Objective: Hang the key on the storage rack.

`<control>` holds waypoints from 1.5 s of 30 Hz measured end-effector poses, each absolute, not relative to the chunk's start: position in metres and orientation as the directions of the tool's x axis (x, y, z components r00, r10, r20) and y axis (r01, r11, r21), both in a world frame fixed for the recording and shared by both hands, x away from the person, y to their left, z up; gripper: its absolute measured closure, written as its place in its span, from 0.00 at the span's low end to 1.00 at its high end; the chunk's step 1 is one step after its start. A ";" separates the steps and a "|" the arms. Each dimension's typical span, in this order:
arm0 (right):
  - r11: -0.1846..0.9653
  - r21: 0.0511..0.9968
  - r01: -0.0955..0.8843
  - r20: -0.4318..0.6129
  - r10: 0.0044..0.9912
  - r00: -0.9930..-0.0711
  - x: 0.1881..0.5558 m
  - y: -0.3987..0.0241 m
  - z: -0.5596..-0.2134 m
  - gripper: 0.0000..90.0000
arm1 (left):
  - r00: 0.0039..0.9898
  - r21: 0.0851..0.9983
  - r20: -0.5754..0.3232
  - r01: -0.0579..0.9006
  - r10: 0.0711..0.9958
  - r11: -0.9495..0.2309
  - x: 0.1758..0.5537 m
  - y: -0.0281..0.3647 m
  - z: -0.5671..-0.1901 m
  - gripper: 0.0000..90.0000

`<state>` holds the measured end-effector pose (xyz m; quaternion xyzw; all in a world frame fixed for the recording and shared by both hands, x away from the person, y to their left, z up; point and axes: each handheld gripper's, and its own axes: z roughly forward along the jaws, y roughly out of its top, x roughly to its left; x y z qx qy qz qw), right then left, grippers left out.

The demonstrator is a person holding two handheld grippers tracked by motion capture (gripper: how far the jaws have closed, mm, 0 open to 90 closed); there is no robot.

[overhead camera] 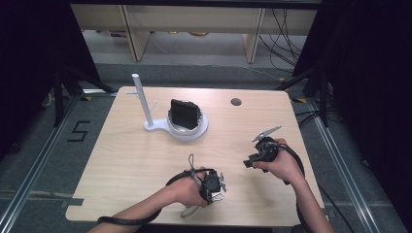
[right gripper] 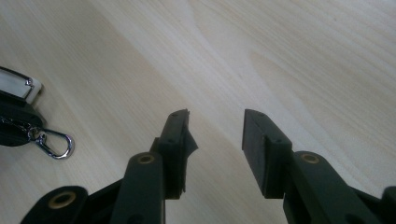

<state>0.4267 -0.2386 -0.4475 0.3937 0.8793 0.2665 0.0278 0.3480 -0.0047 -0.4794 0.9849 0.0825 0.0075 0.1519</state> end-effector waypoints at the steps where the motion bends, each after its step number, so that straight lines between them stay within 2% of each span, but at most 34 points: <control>1: 0.533 0.478 0.698 0.161 0.728 -0.666 0.426 -0.238 -0.448 0.69 | 0.983 0.353 -0.022 0.176 0.180 -0.919 0.348 0.001 -0.480 0.88; 8: 0.530 0.469 0.707 0.171 0.731 -0.661 0.425 -0.239 -0.447 0.68 | 0.978 0.399 -0.007 0.193 0.208 -0.896 0.342 0.011 -0.482 0.90; 10: 0.543 0.490 0.682 0.160 0.713 -0.683 0.427 -0.238 -0.449 0.68 | 0.977 0.412 -0.005 0.197 0.214 -0.889 0.342 0.012 -0.483 0.90; 13: 0.532 0.472 0.703 0.169 0.728 -0.664 0.425 -0.237 -0.447 0.68 | 0.976 0.429 -0.026 0.205 0.214 -0.880 0.344 0.015 -0.484 0.90; 14: 0.528 0.471 0.706 0.162 0.735 -0.658 0.425 -0.236 -0.447 0.68 | 0.968 0.433 -0.034 0.240 0.250 -0.869 0.342 0.018 -0.484 0.90; 16: 0.527 0.470 0.708 0.156 0.740 -0.654 0.425 -0.237 -0.447 0.68 | 0.965 0.440 -0.039 0.249 0.258 -0.863 0.342 0.019 -0.484 0.90; 17: 0.527 0.477 0.703 0.162 0.733 -0.660 0.424 -0.237 -0.447 0.68 | 0.956 0.467 -0.045 0.276 0.289 -0.840 0.341 0.021 -0.485 0.90; 22: 0.529 0.484 0.697 0.168 0.725 -0.667 0.424 -0.239 -0.447 0.68 | 0.953 0.513 -0.029 0.273 0.301 -0.814 0.340 0.028 -0.483 0.92; 23: 0.527 0.497 0.689 0.163 0.723 -0.671 0.424 -0.239 -0.447 0.67 | 0.940 0.570 -0.055 0.307 0.338 -0.762 0.339 0.029 -0.485 0.94; 31: 0.517 0.493 0.700 0.175 0.729 -0.662 0.422 -0.236 -0.447 0.67 | 0.950 0.592 0.005 0.250 0.314 -0.766 0.342 0.040 -0.483 0.94; 36: 0.533 0.511 0.675 0.173 0.705 -0.688 0.423 -0.235 -0.449 0.67 | 0.929 0.611 -0.019 0.303 0.368 -0.732 0.339 0.046 -0.480 0.94; 39: 0.500 0.467 0.729 0.218 0.734 -0.643 0.418 -0.232 -0.447 0.67 | 0.927 0.614 -0.015 0.303 0.374 -0.729 0.339 0.049 -0.479 0.94; 40: 0.524 0.494 0.694 0.189 0.714 -0.674 0.420 -0.234 -0.450 0.67 | 0.923 0.622 -0.021 0.313 0.384 -0.718 0.339 0.049 -0.479 0.94; 43: 0.505 0.480 0.717 0.216 0.724 -0.655 0.417 -0.232 -0.450 0.67 | 0.927 0.621 -0.007 0.298 0.375 -0.725 0.340 0.052 -0.477 0.95; 44: 0.534 0.514 0.672 0.192 0.692 -0.696 0.420 -0.234 -0.452 0.67 | 0.924 0.618 -0.006 0.303 0.382 -0.725 0.339 0.055 -0.475 0.95; 45: 0.534 0.514 0.672 0.192 0.692 -0.696 0.420 -0.234 -0.452 0.67 | 0.924 0.618 -0.006 0.303 0.382 -0.725 0.339 0.055 -0.475 0.95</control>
